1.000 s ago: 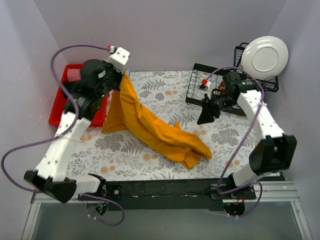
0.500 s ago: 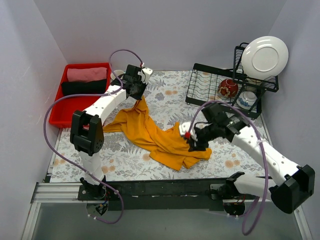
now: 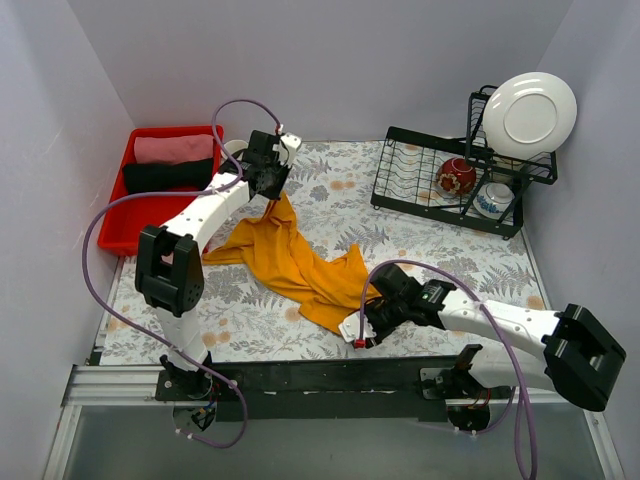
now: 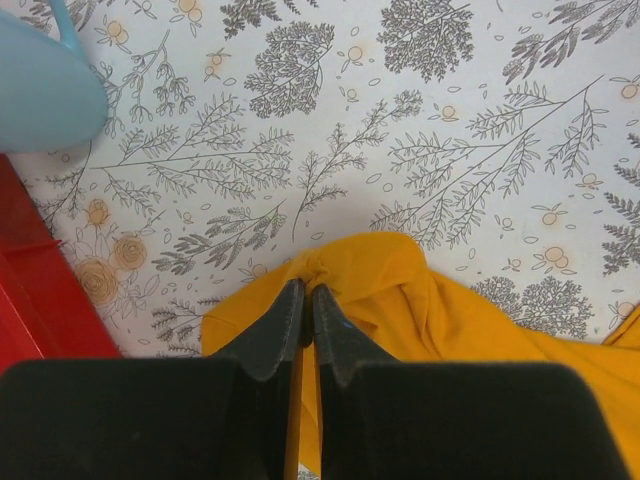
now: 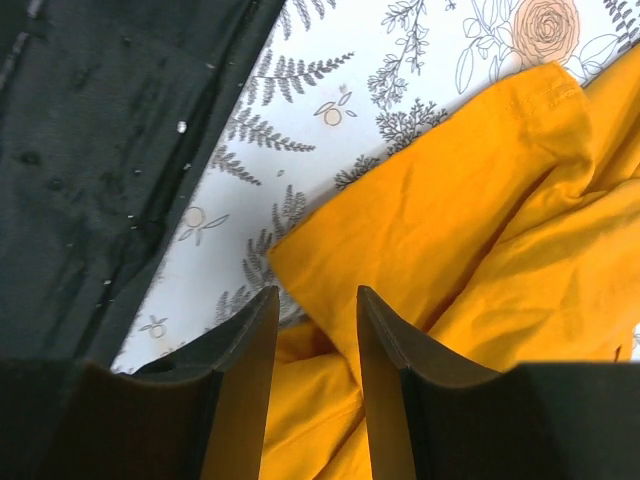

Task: Roll the t-shirts
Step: Pick up the T-shirt from the center of the board, then flatten out the T-shirt at the center of the board.

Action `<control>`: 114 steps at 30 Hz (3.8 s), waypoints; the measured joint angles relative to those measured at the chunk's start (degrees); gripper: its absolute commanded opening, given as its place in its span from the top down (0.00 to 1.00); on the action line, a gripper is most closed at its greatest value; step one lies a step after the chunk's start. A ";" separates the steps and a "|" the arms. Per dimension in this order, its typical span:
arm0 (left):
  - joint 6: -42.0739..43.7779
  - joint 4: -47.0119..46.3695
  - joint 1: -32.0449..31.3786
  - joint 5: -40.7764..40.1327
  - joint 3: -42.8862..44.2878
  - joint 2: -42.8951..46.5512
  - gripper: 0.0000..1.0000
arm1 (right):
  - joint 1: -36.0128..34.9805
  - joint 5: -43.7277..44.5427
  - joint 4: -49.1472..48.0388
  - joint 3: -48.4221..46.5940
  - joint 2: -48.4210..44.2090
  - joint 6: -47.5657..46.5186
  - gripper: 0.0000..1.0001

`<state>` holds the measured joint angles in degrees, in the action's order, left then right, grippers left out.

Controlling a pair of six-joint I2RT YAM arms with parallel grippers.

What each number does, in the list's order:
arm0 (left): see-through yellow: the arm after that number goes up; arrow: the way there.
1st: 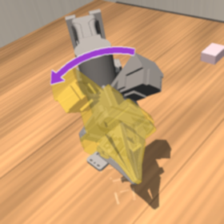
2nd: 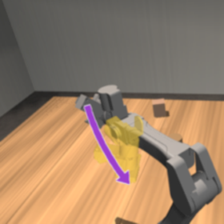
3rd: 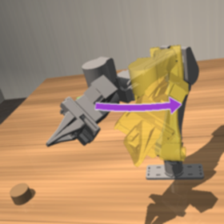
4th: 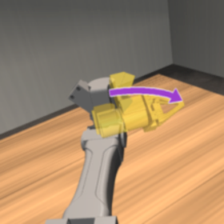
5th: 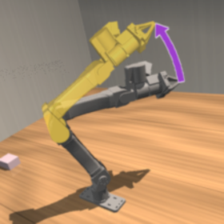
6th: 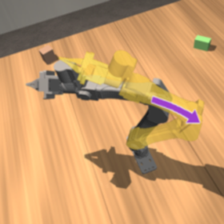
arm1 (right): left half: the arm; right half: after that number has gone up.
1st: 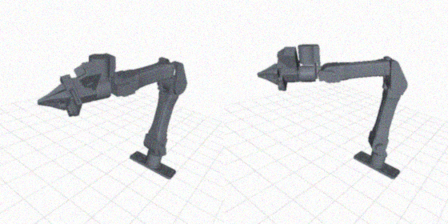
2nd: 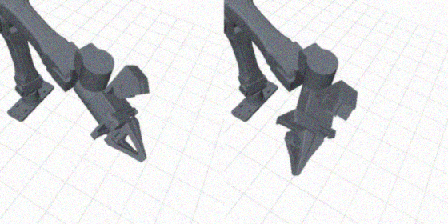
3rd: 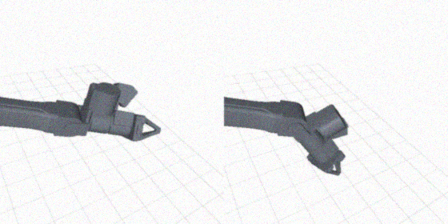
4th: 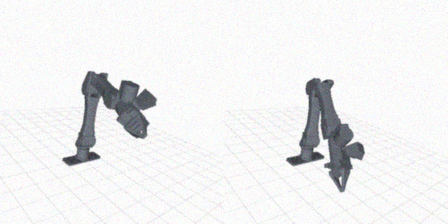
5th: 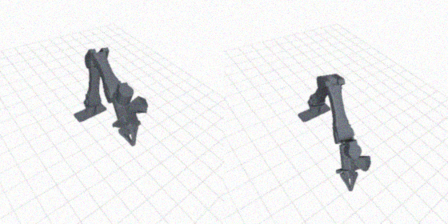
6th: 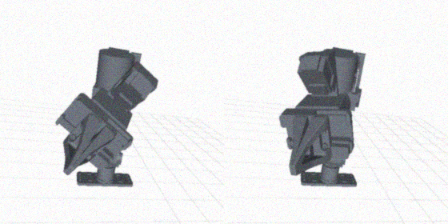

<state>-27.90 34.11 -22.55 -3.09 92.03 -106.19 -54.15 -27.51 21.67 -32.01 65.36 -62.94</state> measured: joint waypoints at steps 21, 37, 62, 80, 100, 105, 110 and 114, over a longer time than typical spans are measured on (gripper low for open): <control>0.81 -0.28 0.48 -0.98 -1.62 1.09 1.00 | -1.20 -1.44 1.14 -2.99 10.38 -7.10 0.54; 1.16 0.37 0.55 -1.03 -1.14 1.20 1.00 | -1.46 3.23 2.36 -5.14 9.90 -3.37 0.99; 9.33 -4.94 5.95 -11.10 27.39 16.17 1.00 | 41.79 28.50 -1.57 -67.10 17.64 28.76 0.99; 13.05 -4.07 5.95 -11.32 23.89 20.22 1.00 | 46.95 23.04 0.09 -83.95 12.15 34.51 0.99; 11.19 5.18 5.95 -2.38 27.12 48.54 1.00 | 53.37 11.34 16.37 -97.37 -12.76 36.02 0.99; 11.32 5.95 5.95 -1.27 28.04 49.11 1.00 | 58.93 5.51 15.67 -97.15 -15.06 38.38 0.99; 12.57 4.04 5.95 -1.42 26.05 48.28 1.00 | 60.63 2.67 13.09 -94.33 -14.29 42.25 0.99; 14.62 -0.22 5.95 -2.14 17.29 47.63 1.00 | 60.70 0.52 8.02 -84.70 -14.14 43.65 0.99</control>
<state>-13.28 33.89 -16.60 -5.23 109.32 -58.57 6.55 -26.98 29.69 -116.71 51.22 -19.29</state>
